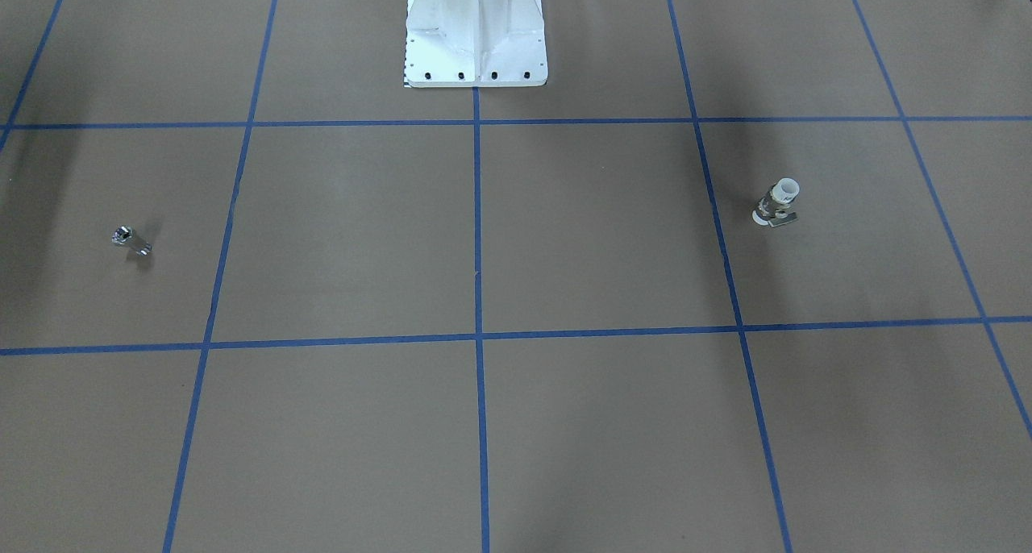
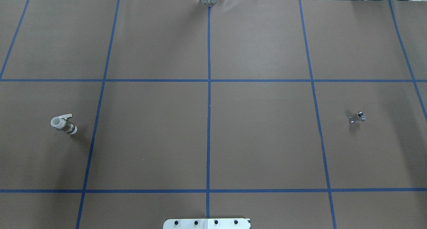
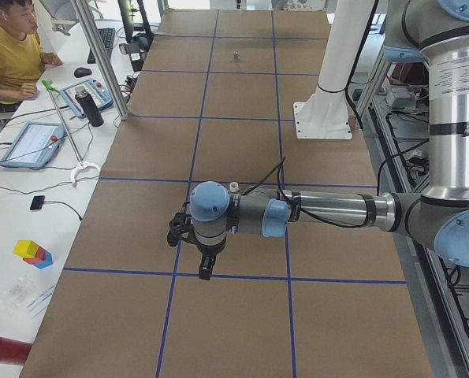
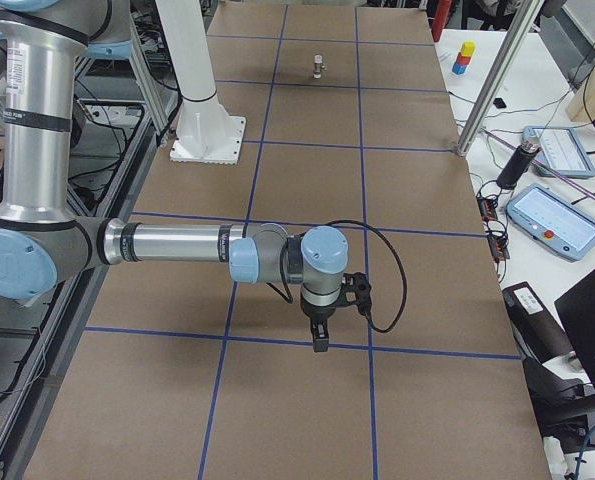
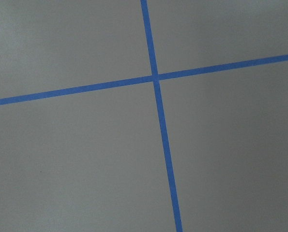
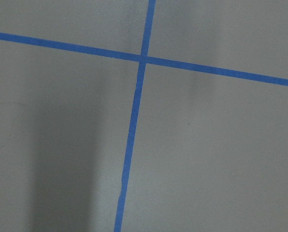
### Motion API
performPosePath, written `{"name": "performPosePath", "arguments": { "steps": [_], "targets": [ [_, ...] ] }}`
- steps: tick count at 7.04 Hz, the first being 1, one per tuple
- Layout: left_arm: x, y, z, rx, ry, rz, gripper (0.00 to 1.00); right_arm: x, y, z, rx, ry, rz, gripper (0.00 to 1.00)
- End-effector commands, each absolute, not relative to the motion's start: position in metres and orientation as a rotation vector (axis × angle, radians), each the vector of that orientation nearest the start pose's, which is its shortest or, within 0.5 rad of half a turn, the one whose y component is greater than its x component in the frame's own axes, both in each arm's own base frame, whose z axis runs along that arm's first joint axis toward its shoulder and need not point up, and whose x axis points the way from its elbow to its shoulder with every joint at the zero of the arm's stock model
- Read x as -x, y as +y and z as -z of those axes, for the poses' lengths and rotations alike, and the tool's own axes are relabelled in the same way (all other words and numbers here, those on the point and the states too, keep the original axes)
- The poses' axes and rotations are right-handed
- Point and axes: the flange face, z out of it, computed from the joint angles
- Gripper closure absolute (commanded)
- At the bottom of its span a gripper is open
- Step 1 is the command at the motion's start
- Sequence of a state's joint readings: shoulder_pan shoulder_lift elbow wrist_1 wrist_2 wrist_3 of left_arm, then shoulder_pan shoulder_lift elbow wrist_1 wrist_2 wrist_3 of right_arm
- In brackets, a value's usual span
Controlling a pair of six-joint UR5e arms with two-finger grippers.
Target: Assemble PPR valve and pipe with both arms
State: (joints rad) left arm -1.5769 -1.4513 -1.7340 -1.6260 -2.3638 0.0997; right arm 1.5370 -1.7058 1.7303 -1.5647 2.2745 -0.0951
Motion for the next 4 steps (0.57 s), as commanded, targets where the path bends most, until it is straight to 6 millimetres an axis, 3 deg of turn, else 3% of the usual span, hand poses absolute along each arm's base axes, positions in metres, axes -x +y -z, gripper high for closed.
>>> {"name": "performPosePath", "arguments": {
  "steps": [1,2,4],
  "targets": [
    [0.064,-0.449,-0.607,-0.169,0.788,-0.139,0.0,-0.054,-0.439,-0.644,-0.057,-0.705,0.138,0.0],
    [0.064,-0.45,-0.606,-0.172,0.783,-0.143,0.0,-0.054,-0.439,-0.642,-0.06,-0.705,0.139,0.0],
    [0.064,-0.453,-0.599,-0.189,0.783,-0.152,0.0,-0.054,-0.442,-0.611,-0.12,-0.699,0.161,0.0]
  ]
}}
